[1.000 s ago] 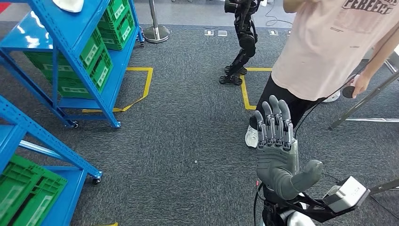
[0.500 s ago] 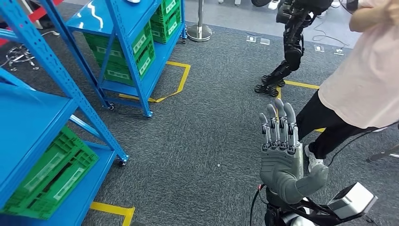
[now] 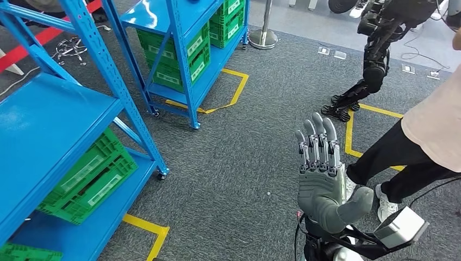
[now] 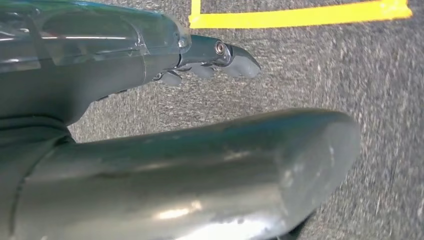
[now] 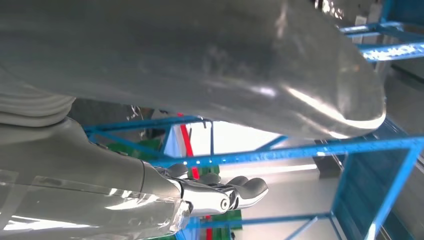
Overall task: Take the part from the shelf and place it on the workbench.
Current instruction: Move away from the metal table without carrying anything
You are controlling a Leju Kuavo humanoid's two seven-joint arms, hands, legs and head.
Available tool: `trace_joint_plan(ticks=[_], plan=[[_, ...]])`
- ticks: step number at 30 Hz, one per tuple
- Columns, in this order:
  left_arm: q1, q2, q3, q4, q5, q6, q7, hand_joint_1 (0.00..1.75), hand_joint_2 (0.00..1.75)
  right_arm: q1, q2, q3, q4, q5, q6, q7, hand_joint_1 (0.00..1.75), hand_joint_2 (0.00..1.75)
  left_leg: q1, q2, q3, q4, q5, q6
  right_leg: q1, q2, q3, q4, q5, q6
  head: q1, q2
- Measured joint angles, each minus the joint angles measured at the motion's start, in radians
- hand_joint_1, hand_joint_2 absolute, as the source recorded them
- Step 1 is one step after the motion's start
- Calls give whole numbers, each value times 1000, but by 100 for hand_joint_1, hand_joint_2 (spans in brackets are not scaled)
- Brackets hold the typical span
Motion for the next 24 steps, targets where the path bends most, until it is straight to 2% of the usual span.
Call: trace_joint_plan(ticks=[1, 2, 3, 4, 5, 6, 8, 9, 10, 11, 12, 13, 15, 16, 17, 19, 20, 21, 23, 24], plan=[[0, 0, 0, 0, 0, 0, 0, 0, 0, -1, 0, 0, 0, 0, 0, 0, 0, 0, -3, 16, 11, -22, 0, 9, 1, -7, -1, 9, -6, 7, -1, 0], [0, 0, 0, 0, -1, 0, 0, 0, 0, -2, 0, 1, 0, 0, 0, 1, 0, 0, -8, 19, 10, -24, -5, 21, 2, -12, -1, 13, -10, 12, -2, 0], [1, 0, 0, 0, -2, 0, 0, 0, 0, -2, 1, 2, 0, 0, 0, 1, 0, 0, -9, 8, 7, -24, -4, 34, 1, -20, 0, 15, -12, 14, 1, 0], [1, 1, 0, 0, -2, -1, 0, 0, 0, -3, 1, 2, 0, 0, 0, 1, 0, 0, -10, -3, 6, -24, -3, 43, -1, -23, 2, 16, -16, 18, 5, 0], [0, 1, 0, 0, -2, -1, 0, 0, 0, -3, 1, 2, 0, 0, 0, 1, 0, 0, -11, -15, 6, -25, -2, 49, -5, -14, 0, 24, -26, 21, 8, 0], [-1, 2, 0, 0, -2, -1, 0, 0, 0, -3, 1, 3, 0, 1, 0, 1, 0, 0, -11, -27, 6, -25, 0, 54, -7, 5, -8, 50, -49, 24, 11, 0], [-3, 2, 0, 0, -2, -1, 0, 0, 0, -1, 0, 3, 0, 1, 0, 1, 0, 0, -13, -55, 4, -26, 4, 62, -10, 54, -55, 167, -117, 25, 21, 0], [-4, 2, 0, 0, -2, -1, 0, 0, 0, 0, 0, 3, 0, 0, 0, 1, 0, 0, -16, -70, 2, -26, 6, 66, -9, 68, -86, 238, -148, 23, 27, 0], [-4, 2, 0, 0, -2, -1, 0, 0, 0, 0, 0, 4, 1, 0, 0, 1, 0, 0, -19, -85, 1, -26, 7, 69, -7, 75, -112, 291, -164, 18, 31, 0], [-4, 2, 0, 0, -2, -1, 0, 0, 0, 0, 0, 4, 2, 0, 0, 1, 0, 0, -22, -100, 0, -26, 9, 72, -4, 79, -123, 310, -159, 12, 34, 0], [-3, 2, 0, 0, -2, -1, 0, 0, 0, 0, 0, 4, 2, 0, 0, 1, 0, 0, -25, -116, 0, -26, 10, 74, 0, 83, -118, 290, -134, 3, 35, 0], [-3, 2, 0, 0, -2, -1, 0, 0, 0, 0, 0, 4, 2, 0, 0, 1, 0, 0, -26, -132, 1, -26, 12, 75, 6, 92, -97, 236, -94, -8, 36, 0], [-4, 0, 0, 0, -2, -1, 0, 0, 0, -1, 0, 4, 2, 0, 0, 1, 0, 0, -25, -161, -1, -26, 17, 75, 15, 134, -46, 105, -28, -27, 35, 0], [-4, -2, 0, 0, -2, -1, 0, 0, 0, -2, 0, 4, 2, 1, 0, 1, 0, 0, -23, -173, -5, -26, 21, 71, 19, 151, -29, 63, -13, -33, 35, 0], [-3, -3, 0, 0, -2, -1, 0, 0, 0, -3, 0, 4, 2, 1, 0, 1, 0, 0, -20, -185, -10, -27, 25, 66, 21, 160, -22, 43, -11, -37, 36, 0], [0, -4, 0, 0, -3, -1, -1, 0, 0, -6, 0, 4, 2, 1, 0, 1, 0, 0, -17, -203, -18, -31, 34, 52, 21, 144, -16, 23, -6, -39, 41, 0], [2, -4, 0, 0, -3, -1, -1, 0, 0, -9, 0, 5, 2, 1, 0, 1, 0, 0, -19, -185, -22, -30, 31, 47, 19, 132, -12, 9, 0, -39, 41, 0], [2, -2, 0, 0, -3, -1, -2, 0, 0, -11, 0, 5, 2, 1, 0, 1, 0, 0, -22, -153, -30, -17, 17, 42, 17, 120, -8, -6, 8, -40, 38, 0], [1, 0, 0, 0, -3, 0, -2, 0, 0, -12, 0, 5, 2, 0, 0, 1, 0, 0, -23, -82, -65, 62, -42, 33, 16, 94, -6, -22, 20, -41, 27, 0], [0, 0, 0, 0, -3, 0, -2, 0, 0, -11, 0, 5, 3, 0, 0, 1, 0, 0, -19, -71, -89, 119, -75, 26, 16, 80, -7, -23, 21, -42, 22, 0]])
